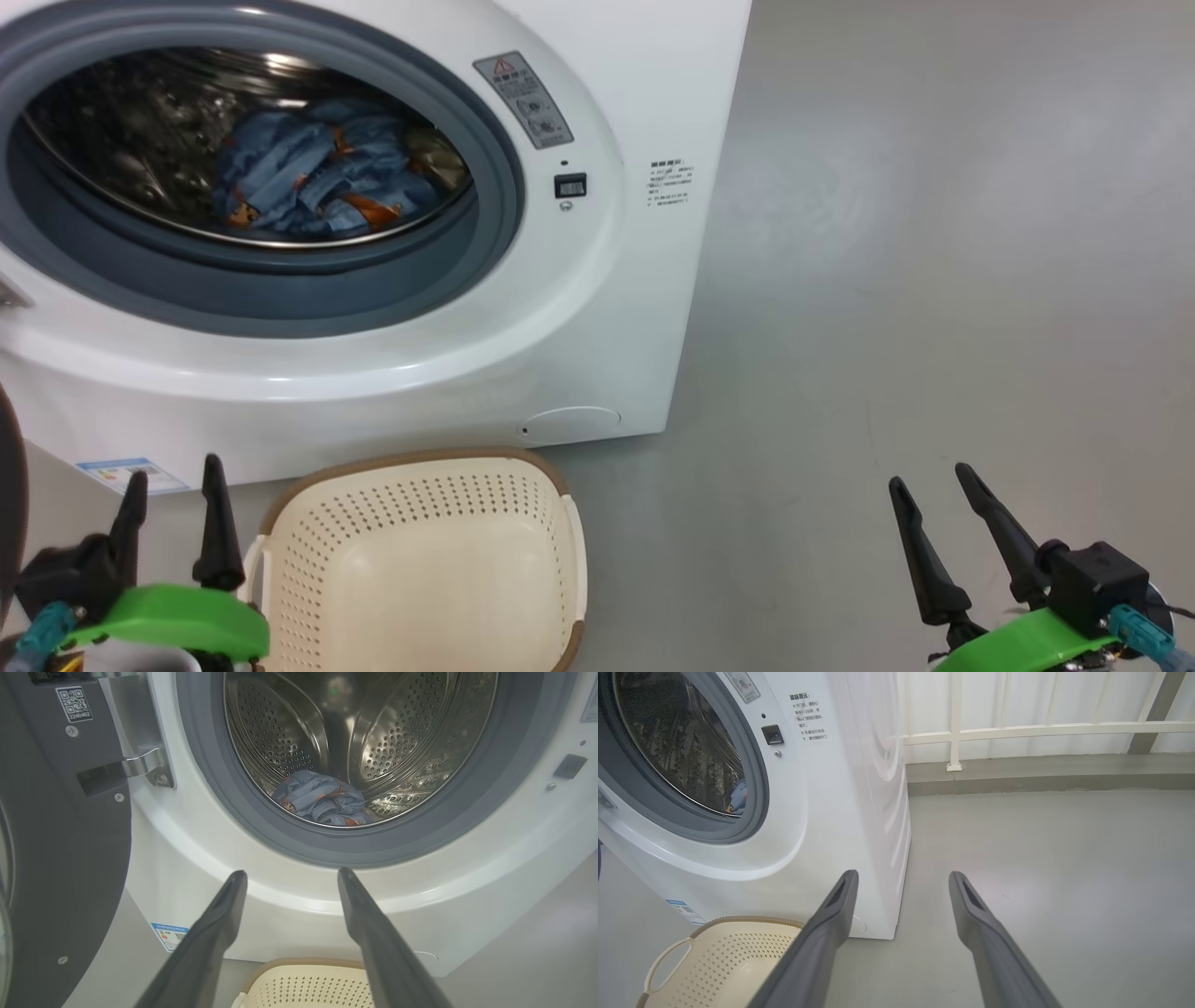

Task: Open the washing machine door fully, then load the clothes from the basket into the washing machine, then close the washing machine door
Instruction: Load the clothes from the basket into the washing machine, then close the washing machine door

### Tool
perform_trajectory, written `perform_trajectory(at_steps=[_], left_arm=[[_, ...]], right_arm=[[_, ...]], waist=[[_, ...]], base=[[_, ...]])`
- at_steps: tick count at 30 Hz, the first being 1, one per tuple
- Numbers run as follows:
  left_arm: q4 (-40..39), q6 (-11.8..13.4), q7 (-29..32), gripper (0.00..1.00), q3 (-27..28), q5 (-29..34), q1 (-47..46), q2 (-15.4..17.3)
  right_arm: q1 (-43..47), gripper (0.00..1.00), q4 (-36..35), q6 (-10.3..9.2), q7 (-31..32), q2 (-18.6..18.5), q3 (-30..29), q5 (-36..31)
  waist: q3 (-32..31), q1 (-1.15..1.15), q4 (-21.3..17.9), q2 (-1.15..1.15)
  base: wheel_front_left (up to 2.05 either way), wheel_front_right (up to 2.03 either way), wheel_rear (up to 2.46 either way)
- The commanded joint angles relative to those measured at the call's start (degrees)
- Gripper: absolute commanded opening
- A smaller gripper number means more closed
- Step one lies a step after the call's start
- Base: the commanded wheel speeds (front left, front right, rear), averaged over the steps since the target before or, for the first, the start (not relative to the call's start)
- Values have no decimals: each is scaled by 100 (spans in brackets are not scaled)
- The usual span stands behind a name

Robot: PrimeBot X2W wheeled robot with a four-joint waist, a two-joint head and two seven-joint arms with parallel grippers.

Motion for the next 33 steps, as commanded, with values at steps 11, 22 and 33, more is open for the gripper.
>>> perform_trajectory(at_steps=[11,22,33], left_arm=[[-550,-9,-37,100,228,50,673,57],[-863,-9,-37,100,320,19,1161,-50],[-947,-9,-37,100,295,26,1186,-72]], right_arm=[[368,100,-147,9,-28,-102,-27,64],[592,100,-165,9,-28,-137,-103,81],[591,100,-175,9,-28,-121,-107,72]], waist=[[-380,0,83,0],[-574,0,73,0],[-576,0,66,0]], base=[[0,0,0],[0,0,0],[0,0,0]])
